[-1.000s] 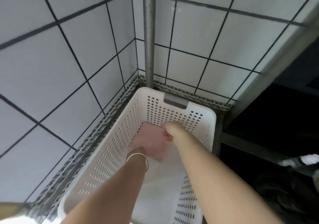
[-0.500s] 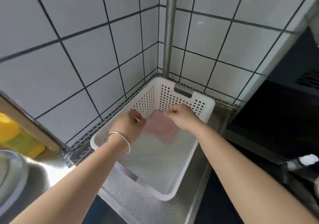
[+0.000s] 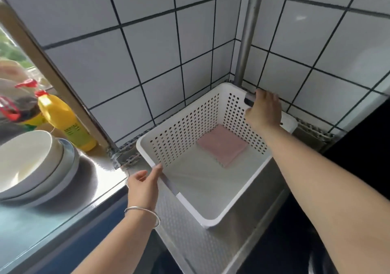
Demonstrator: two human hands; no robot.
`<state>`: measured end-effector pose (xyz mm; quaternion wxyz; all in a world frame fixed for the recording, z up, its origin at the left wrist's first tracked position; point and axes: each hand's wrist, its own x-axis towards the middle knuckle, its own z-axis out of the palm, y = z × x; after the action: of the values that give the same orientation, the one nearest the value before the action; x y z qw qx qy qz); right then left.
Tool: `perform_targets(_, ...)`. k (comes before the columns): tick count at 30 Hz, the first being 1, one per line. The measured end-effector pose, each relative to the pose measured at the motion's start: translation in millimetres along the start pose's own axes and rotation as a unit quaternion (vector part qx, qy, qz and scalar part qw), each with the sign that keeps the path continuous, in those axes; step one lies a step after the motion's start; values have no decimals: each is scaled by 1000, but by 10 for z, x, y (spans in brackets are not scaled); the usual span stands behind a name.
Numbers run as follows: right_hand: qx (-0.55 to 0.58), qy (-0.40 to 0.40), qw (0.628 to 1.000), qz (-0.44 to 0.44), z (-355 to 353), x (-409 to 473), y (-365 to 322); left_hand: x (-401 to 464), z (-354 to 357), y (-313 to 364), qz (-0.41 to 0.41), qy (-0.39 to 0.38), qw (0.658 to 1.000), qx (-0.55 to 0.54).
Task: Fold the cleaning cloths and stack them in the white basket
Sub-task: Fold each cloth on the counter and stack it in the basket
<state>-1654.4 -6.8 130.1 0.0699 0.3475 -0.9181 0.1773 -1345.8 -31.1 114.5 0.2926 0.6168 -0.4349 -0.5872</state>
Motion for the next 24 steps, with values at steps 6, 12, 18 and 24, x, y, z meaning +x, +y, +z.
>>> perform_targets(6,-41,-39,998,20,160,114,22,-77,41,-31,-89,-80,990,-76)
perform_targets(12,-26,-120,986,117,73,176,-24,-49,-71,65,-91,-83,979,-163)
perform_targets(18,55,-185,974,120,-56,-307,-313,23,-752,28,-45,-13,994,-100)
perform_targets(24,124,-240,957,102,-158,-1091,-875,55,-1839,-10,31,37,998,-34)
